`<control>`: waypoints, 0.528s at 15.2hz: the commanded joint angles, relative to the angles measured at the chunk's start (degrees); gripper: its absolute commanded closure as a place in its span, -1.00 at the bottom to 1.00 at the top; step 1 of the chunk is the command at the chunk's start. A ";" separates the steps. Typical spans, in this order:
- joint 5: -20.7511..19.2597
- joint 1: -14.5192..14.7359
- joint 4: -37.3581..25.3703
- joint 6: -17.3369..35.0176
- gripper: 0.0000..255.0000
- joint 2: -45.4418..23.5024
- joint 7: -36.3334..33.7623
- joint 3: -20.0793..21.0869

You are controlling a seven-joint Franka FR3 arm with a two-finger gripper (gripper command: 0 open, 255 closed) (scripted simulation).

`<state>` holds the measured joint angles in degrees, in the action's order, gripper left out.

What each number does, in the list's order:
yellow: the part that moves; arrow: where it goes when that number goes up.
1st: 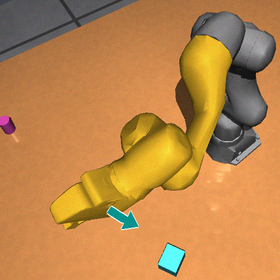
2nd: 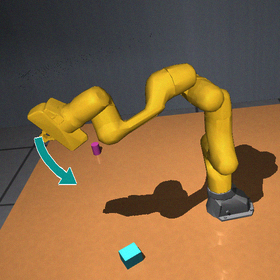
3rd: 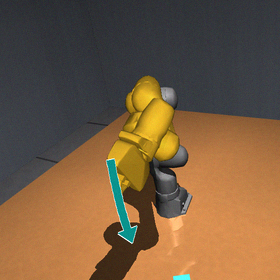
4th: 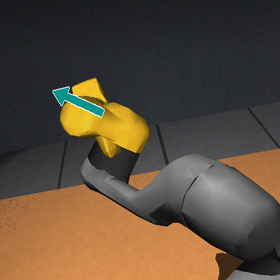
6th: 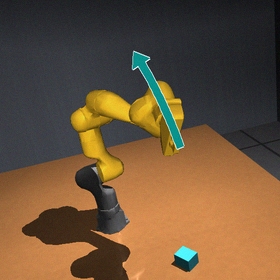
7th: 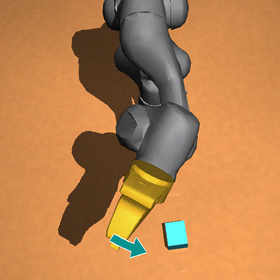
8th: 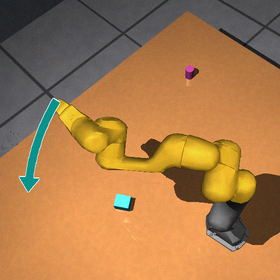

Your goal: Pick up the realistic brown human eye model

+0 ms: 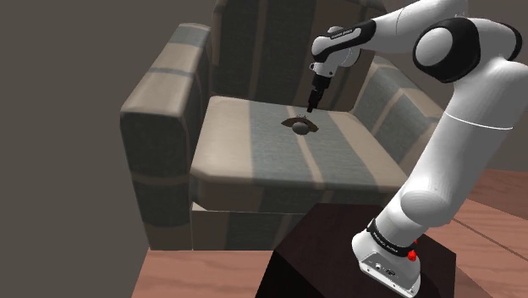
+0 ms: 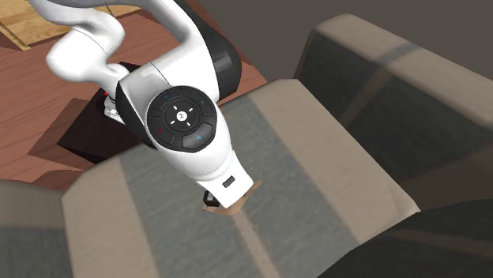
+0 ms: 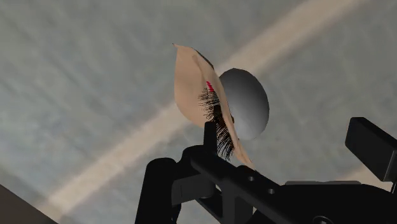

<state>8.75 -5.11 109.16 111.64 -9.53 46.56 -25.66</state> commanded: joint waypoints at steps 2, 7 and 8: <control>2.63 -2.17 -5.41 -0.61 -1.00 -6.93 4.27 -0.14; 3.71 -2.76 -4.81 1.85 -1.00 -9.21 5.39 0.26; 3.91 -2.81 -4.47 2.49 -1.00 -9.56 5.54 0.34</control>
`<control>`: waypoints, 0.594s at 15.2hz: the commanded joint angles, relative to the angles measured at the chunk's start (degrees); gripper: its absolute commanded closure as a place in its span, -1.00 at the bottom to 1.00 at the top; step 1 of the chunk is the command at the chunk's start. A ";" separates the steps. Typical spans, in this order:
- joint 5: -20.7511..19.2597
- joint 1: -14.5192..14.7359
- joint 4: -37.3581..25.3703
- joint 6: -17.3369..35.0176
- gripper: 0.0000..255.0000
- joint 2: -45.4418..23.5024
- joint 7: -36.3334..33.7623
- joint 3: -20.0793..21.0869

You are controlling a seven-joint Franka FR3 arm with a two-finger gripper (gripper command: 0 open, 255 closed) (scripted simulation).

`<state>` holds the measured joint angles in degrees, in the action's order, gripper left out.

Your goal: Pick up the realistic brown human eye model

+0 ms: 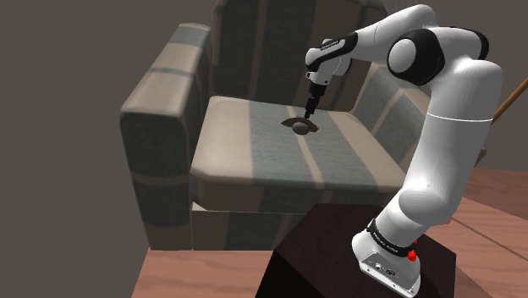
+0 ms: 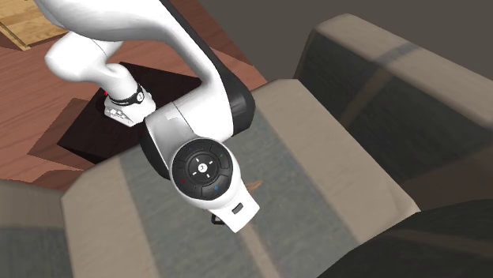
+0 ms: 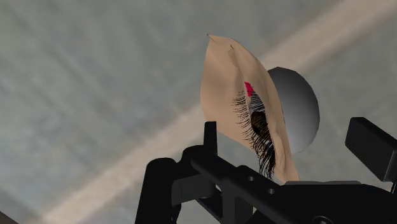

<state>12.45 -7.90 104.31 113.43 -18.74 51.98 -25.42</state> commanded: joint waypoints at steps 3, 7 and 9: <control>0.75 -0.14 1.20 2.33 -1.00 -1.27 0.55 0.30; 0.79 -0.13 1.10 2.31 1.00 -1.35 0.51 0.33; 0.78 -0.13 1.12 2.31 1.00 -1.33 0.51 0.33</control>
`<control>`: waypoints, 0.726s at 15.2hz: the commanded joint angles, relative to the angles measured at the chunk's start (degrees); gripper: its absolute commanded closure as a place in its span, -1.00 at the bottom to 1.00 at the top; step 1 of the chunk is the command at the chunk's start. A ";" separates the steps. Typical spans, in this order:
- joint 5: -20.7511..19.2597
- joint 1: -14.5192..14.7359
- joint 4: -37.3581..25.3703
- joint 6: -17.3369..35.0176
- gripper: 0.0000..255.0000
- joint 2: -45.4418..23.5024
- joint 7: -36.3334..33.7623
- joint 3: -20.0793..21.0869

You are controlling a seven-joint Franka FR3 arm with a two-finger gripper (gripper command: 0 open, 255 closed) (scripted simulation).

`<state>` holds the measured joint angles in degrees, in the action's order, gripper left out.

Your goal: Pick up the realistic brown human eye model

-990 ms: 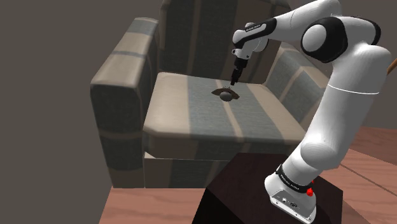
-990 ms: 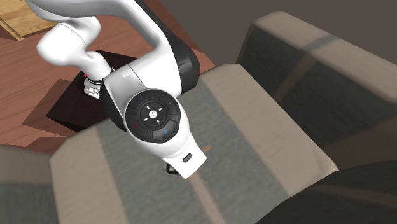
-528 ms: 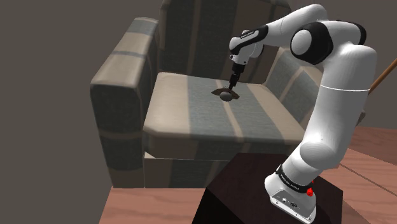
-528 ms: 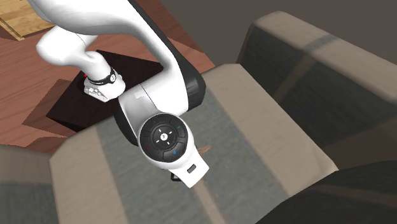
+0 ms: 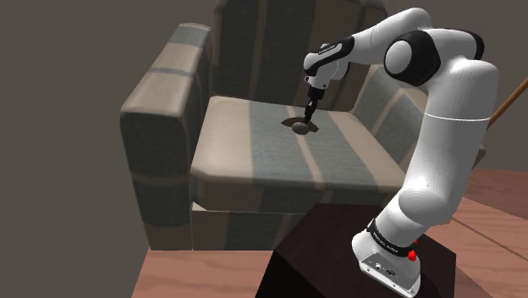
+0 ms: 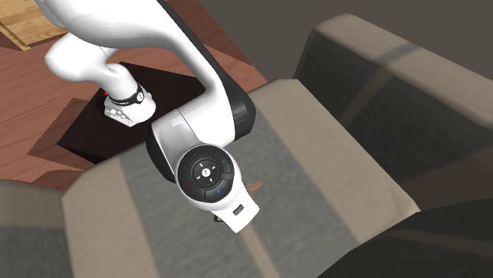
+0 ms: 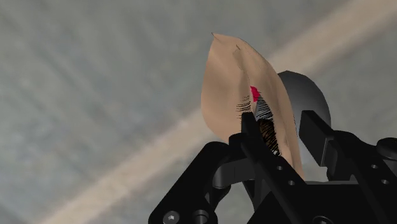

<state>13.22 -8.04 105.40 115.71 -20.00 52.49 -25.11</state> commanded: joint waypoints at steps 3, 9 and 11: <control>0.01 0.01 0.01 0.01 1.00 -0.08 -0.01 0.03; -0.84 0.19 -1.20 -2.49 1.00 1.40 -0.60 -0.33; -1.22 0.27 -1.92 -3.79 1.00 2.05 -0.91 -0.46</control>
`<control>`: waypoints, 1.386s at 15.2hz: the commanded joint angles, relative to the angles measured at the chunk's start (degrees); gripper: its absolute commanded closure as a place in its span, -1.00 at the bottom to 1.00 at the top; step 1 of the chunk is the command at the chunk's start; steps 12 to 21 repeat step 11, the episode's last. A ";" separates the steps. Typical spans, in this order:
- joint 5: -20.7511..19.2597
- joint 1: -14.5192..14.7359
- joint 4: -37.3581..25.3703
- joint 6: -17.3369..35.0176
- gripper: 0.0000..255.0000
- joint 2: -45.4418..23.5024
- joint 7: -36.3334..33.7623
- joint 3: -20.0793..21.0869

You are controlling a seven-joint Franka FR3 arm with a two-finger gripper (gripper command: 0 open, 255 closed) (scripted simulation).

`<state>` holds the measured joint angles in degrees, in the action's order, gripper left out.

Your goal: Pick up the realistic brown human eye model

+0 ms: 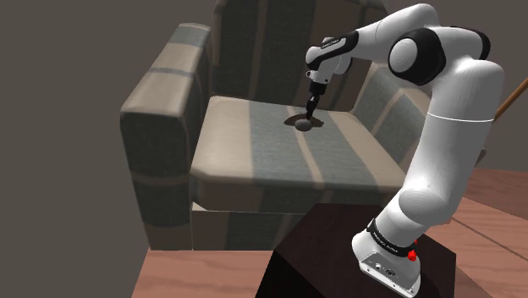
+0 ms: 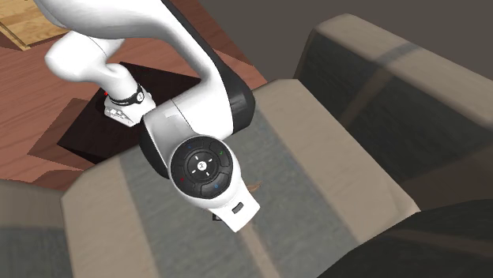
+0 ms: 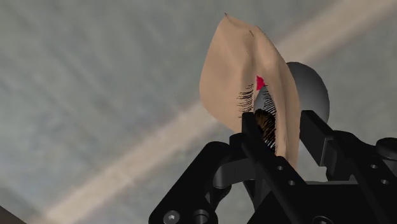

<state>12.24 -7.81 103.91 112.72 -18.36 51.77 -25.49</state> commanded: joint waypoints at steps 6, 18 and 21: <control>-1.23 0.21 -2.96 -4.78 1.00 2.10 -1.01 -0.43; -1.66 0.26 -4.48 -6.93 1.00 2.82 -1.40 -0.57; -1.66 0.26 -4.48 -6.93 1.00 2.82 -1.40 -0.57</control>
